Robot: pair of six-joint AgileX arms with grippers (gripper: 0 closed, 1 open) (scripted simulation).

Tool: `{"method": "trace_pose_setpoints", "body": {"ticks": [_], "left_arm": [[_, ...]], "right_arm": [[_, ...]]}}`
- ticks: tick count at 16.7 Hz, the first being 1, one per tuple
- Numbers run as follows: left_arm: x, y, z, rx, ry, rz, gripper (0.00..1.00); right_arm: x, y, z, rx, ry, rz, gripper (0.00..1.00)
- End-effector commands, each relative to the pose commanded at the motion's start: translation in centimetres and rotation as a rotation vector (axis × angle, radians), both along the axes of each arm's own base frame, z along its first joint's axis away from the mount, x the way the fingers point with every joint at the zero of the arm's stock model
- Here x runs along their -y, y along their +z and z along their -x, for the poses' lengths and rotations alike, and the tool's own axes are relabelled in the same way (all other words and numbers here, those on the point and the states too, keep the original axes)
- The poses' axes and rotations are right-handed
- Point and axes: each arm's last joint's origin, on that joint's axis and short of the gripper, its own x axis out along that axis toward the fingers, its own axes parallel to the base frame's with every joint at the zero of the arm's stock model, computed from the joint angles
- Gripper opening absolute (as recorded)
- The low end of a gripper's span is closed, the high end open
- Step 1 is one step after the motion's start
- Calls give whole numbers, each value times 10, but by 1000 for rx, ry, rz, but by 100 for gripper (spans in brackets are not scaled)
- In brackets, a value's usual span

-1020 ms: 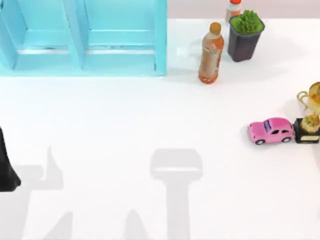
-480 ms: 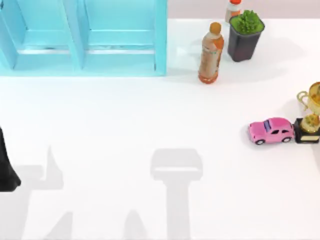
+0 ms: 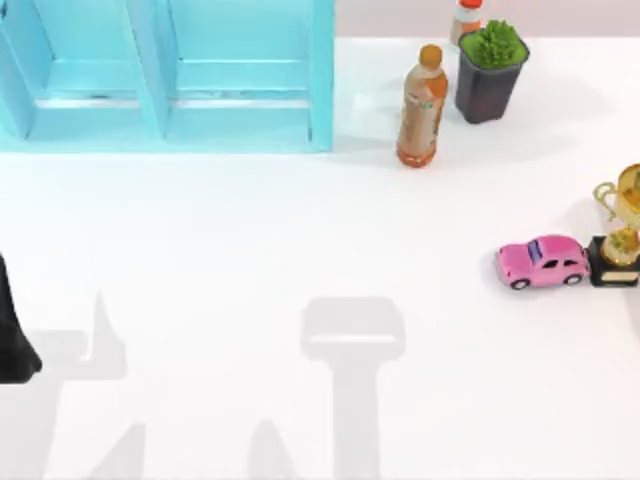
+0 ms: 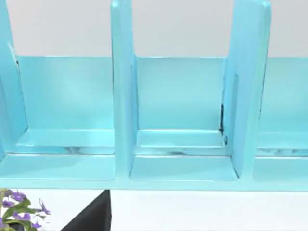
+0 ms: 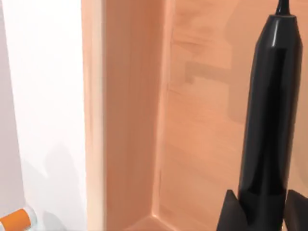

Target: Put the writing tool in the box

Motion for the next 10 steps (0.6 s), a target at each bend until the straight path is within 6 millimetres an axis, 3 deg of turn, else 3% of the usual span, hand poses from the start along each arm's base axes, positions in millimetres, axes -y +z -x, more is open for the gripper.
{"method": "trace_pose_setpoints", "body": {"ticks": [3, 10], "left_arm": [[0, 0, 0, 0, 0, 0, 100], [0, 0, 0, 0, 0, 0, 100]], "right_arm": [[-6, -14, -7, 4, -6, -2, 0], [3, -39, 11, -40, -78, -18, 0]]}}
